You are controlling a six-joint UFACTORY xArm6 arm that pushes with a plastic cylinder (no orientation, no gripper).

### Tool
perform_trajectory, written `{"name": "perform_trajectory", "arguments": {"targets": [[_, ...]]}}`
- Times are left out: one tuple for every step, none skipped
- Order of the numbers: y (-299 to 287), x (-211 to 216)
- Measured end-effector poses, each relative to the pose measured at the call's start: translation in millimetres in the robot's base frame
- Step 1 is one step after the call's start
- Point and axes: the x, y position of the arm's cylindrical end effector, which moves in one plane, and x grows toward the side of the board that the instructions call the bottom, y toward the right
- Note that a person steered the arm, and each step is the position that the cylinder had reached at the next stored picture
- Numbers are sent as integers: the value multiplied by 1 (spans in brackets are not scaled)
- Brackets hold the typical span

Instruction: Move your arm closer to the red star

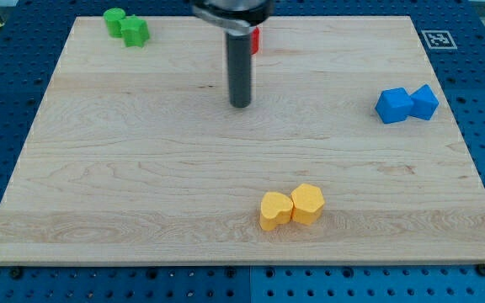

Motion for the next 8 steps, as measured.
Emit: {"name": "perform_trajectory", "arguments": {"targets": [[4,-2],[12,-2],[35,-16],[49,-46],[62,-87],[82,-132],[97,-165],[65,-173]]}}
